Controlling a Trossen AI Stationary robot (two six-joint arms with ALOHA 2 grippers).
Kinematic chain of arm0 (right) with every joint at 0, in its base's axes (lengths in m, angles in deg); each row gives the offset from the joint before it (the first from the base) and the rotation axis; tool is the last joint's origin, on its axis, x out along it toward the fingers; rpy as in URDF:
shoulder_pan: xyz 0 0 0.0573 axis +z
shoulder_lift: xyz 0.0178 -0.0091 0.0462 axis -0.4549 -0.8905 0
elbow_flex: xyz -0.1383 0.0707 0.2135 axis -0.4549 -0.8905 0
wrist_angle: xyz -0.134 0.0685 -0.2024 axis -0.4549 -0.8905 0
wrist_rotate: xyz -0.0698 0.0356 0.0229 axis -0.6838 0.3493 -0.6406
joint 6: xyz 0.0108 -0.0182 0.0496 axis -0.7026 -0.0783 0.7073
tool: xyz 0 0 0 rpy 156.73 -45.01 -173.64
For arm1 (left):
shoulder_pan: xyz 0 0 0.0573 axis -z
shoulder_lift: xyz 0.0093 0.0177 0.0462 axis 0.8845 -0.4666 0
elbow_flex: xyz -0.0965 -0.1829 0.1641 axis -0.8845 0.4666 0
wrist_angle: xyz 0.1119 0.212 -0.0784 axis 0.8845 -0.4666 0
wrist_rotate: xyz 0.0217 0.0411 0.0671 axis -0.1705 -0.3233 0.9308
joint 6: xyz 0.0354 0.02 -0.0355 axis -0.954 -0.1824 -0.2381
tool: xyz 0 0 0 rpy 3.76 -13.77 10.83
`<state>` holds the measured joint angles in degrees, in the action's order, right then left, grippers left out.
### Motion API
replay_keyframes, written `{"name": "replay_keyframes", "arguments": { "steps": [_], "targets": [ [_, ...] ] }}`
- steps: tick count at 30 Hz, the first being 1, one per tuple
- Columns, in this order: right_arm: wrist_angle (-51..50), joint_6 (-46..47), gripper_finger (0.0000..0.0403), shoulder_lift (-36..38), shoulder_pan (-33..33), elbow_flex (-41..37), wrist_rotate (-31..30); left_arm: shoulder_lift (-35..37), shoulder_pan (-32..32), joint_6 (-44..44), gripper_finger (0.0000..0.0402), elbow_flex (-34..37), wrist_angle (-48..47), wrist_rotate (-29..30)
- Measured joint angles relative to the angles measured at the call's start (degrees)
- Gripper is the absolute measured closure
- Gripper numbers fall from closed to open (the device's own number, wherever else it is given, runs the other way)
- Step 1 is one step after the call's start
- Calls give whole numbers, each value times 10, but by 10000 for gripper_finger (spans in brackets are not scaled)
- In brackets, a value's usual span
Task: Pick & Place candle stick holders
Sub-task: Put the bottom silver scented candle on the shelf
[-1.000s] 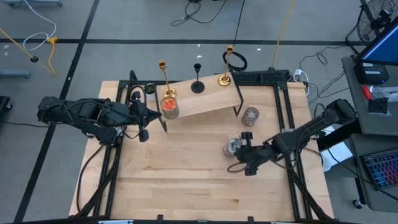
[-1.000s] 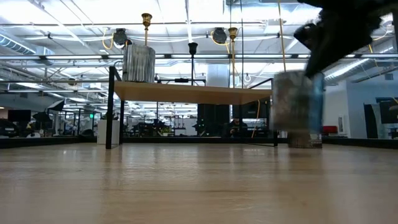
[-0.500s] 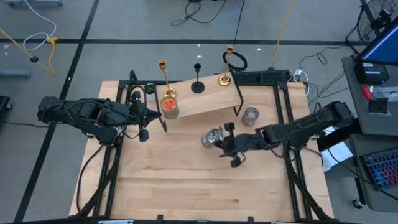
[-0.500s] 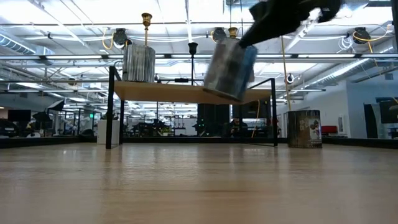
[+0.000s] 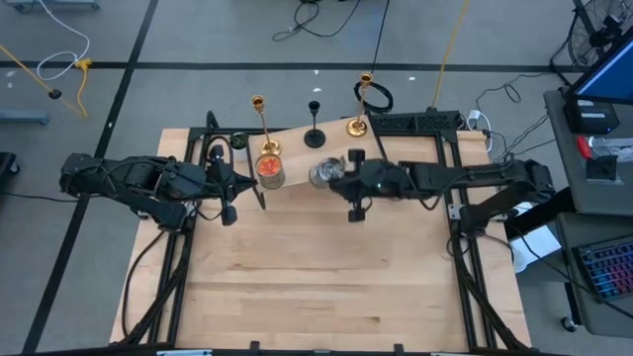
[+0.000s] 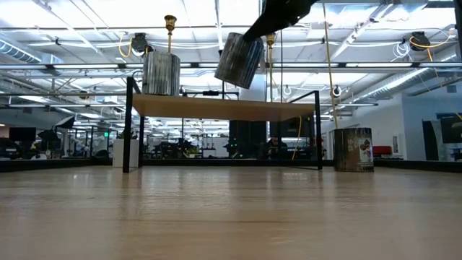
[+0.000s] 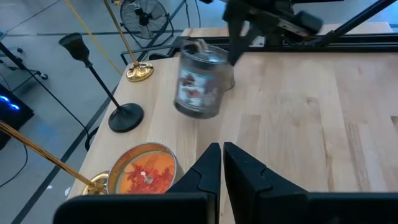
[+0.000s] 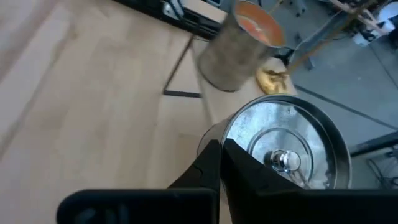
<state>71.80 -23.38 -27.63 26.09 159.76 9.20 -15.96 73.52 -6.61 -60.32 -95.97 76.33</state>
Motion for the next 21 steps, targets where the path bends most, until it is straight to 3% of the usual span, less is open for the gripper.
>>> {"name": "replay_keyframes", "arguments": {
  "steps": [8, 21],
  "targets": [
    [17, -14, 402, -37, -76, 1, 32, 0, 0, 0, 376, 0, 0, 0],
    [23, -46, 401, -31, -86, 0, 35, 0, 0, 0, 376, 0, 0, 0]
  ]
}}
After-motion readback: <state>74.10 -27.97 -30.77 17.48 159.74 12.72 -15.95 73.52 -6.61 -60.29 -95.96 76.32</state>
